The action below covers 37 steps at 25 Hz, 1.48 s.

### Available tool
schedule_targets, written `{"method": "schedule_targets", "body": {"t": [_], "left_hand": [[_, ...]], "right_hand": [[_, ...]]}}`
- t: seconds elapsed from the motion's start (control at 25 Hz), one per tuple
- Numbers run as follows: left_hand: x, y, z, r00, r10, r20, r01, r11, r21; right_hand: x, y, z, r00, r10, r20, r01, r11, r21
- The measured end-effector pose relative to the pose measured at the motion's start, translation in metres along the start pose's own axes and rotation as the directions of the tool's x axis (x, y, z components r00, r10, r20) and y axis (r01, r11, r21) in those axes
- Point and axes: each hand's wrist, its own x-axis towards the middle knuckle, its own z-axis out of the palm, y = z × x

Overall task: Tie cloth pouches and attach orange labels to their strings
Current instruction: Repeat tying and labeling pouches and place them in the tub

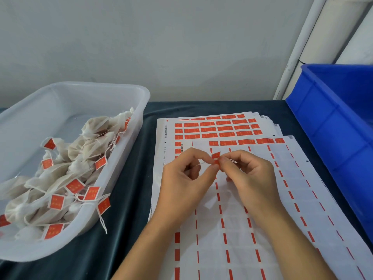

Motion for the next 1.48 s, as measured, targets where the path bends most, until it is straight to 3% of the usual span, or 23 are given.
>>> {"method": "schedule_targets", "body": {"t": [0.28, 0.68, 0.84, 1.48], "left_hand": [[0.0002, -0.0027, -0.0004, 0.997, -0.006, -0.08, 0.009, 0.999, 0.039], [0.0016, -0.0024, 0.0003, 0.997, 0.003, -0.073, 0.005, 0.993, 0.118], [0.0028, -0.0037, -0.001, 0.998, -0.038, -0.042, 0.041, 0.995, 0.087], [0.0079, -0.0055, -0.0067, 0.981, -0.179, 0.071, 0.184, 0.981, -0.058]], "right_hand": [[0.0001, -0.0017, 0.0013, 1.0, 0.001, 0.006, 0.0, 1.0, -0.019], [-0.0004, -0.0084, -0.0011, 0.99, -0.139, -0.006, 0.138, 0.986, -0.093], [0.001, -0.008, -0.0034, 0.983, -0.184, -0.023, 0.181, 0.979, -0.095], [0.0005, -0.0082, -0.002, 0.993, -0.122, 0.01, 0.122, 0.992, -0.038]]}}
